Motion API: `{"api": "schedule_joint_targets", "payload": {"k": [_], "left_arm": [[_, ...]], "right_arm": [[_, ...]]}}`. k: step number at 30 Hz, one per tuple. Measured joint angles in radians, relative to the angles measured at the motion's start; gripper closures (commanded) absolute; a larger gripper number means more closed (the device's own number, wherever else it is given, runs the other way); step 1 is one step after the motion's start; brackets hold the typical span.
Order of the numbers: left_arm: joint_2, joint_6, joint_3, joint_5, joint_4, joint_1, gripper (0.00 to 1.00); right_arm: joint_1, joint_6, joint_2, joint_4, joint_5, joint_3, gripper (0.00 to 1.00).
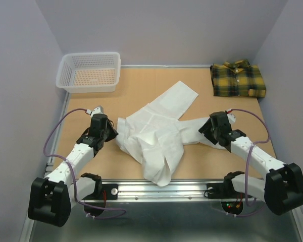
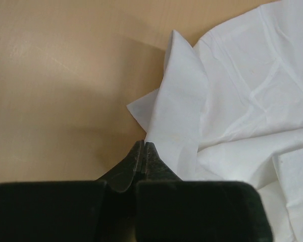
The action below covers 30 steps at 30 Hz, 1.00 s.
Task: Fold and stack the long sleeve shirts
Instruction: Flatten the shirt out
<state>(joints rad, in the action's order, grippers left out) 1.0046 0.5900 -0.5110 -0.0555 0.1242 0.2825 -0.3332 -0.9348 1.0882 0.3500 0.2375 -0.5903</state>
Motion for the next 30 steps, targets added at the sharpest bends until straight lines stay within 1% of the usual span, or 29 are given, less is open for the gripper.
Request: {"api": "schedule_joint_targets", "payload": {"k": [3,6,9,12,14,17,18,19,22,24,27,30], "left_arm": [[0.0,0.013,0.019,0.028,-0.026,-0.043,1.0],[0.008,0.027,0.027,0.059,-0.043,-0.081,1.0],[0.038,0.038,0.024,0.101,-0.087,-0.124,1.0],[0.092,0.036,-0.008,0.127,-0.102,-0.172,1.0],[0.135,0.028,-0.052,0.146,-0.115,-0.224,1.0],[0.159,0.005,-0.105,0.171,-0.129,-0.301,1.0],[0.157,-0.006,-0.117,0.172,-0.13,-0.319,1.0],[0.152,-0.014,-0.123,0.172,-0.134,-0.33,1.0],[0.115,-0.042,-0.12,0.181,-0.136,-0.336,1.0],[0.079,-0.054,-0.093,0.195,-0.148,-0.336,1.0],[0.032,-0.07,-0.035,0.222,-0.142,-0.336,1.0],[0.018,-0.082,-0.014,0.24,-0.119,-0.336,1.0]], "right_arm": [[0.007,-0.021,0.05,-0.052,-0.014,0.032,0.42],[0.013,-0.03,0.112,-0.14,-0.039,0.064,0.43],[0.019,-0.022,0.209,-0.266,-0.063,0.068,0.43],[0.027,0.0,0.323,-0.415,-0.097,0.026,0.43],[0.032,0.019,0.419,-0.513,-0.13,-0.024,0.43],[0.032,0.05,0.473,-0.57,-0.15,-0.057,0.42],[0.032,0.076,0.473,-0.574,-0.15,-0.058,0.39],[0.032,0.081,0.467,-0.573,-0.15,-0.058,0.39],[0.032,0.152,0.427,-0.511,-0.129,-0.079,0.37],[0.032,0.196,0.382,-0.453,-0.1,-0.12,0.36],[0.032,0.252,0.341,-0.371,-0.032,-0.224,0.36],[0.033,0.282,0.33,-0.307,0.04,-0.338,0.36]]}}
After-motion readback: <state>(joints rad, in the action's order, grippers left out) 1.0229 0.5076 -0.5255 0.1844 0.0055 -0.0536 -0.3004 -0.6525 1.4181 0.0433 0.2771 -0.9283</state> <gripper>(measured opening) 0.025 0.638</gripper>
